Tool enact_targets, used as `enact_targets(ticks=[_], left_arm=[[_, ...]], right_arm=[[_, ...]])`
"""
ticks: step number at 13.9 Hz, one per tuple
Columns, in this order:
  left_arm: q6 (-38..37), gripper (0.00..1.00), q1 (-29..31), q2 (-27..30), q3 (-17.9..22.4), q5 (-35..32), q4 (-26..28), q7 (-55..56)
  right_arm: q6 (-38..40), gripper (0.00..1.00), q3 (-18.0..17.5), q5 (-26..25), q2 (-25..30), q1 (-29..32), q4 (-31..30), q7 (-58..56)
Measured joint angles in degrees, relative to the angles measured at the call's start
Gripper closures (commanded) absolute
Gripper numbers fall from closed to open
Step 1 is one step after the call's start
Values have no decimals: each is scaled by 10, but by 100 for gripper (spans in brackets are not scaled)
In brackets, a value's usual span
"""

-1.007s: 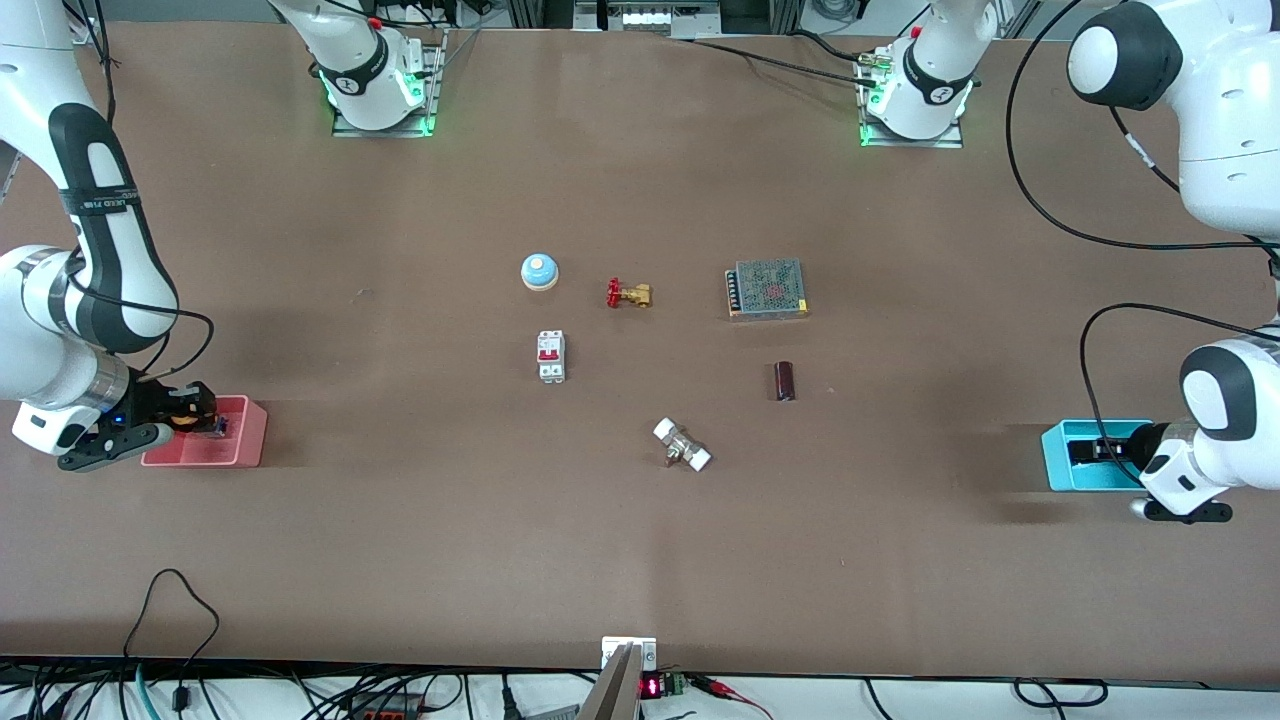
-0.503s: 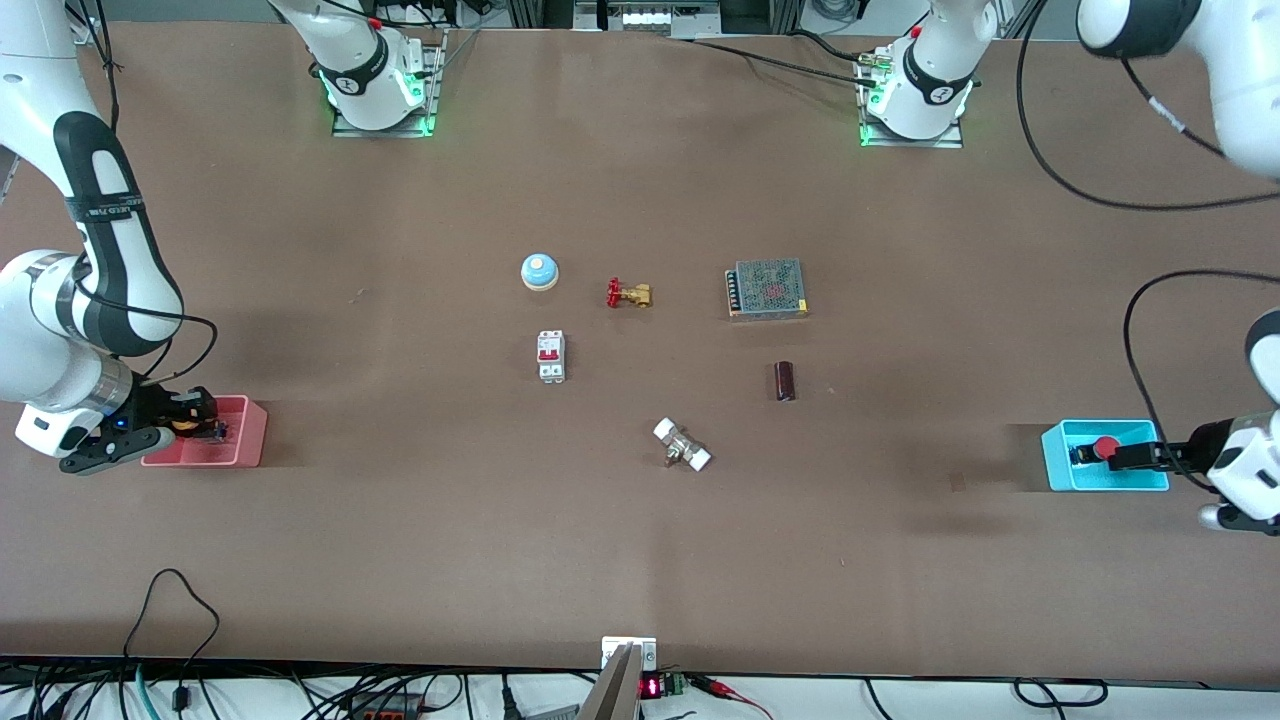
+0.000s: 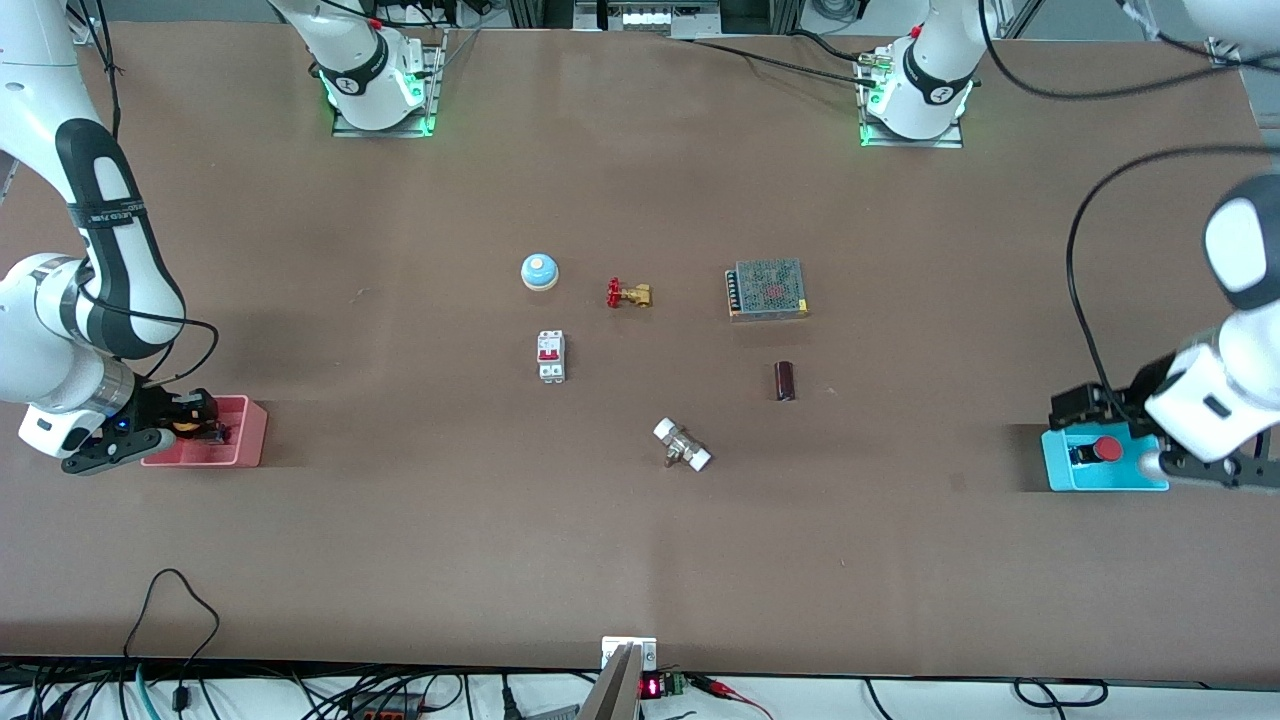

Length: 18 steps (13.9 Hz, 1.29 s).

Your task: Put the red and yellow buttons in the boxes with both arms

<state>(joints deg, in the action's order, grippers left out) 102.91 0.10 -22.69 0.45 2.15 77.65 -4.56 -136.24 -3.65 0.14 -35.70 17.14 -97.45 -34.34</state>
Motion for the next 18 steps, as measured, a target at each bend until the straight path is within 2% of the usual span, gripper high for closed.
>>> enact_targets(ticks=[3, 7, 8, 9, 10, 14, 18], left_arm=[[-22, 0, -33, 54, 32, 0, 38, 32], [-25, 0, -22, 99, 33, 0, 70, 43], [-27, 0, -1, 103, 17, 0, 73, 43], [-27, 0, 18, 106, 4, 0, 75, 43], [-28, 0, 29, 106, -4, 1, 77, 43], [-37, 0, 28, 106, -22, 1, 81, 49], [-58, 0, 27, 109, -29, 1, 83, 55]], right_arm=[[-1, 51, 0, 0, -1, 1, 0, 0], [-2, 31, 0, 1, -1, 1, 0, 0], [-2, 24, 0, 1, -1, 1, 0, 0], [-2, 6, 0, 1, -1, 1, 0, 0], [-3, 0, 0, 1, -1, 1, 0, 0], [24, 0, -1, 21, 20, 2, 16, -1], [156, 0, -6, 25, 126, -20, 32, 19]])
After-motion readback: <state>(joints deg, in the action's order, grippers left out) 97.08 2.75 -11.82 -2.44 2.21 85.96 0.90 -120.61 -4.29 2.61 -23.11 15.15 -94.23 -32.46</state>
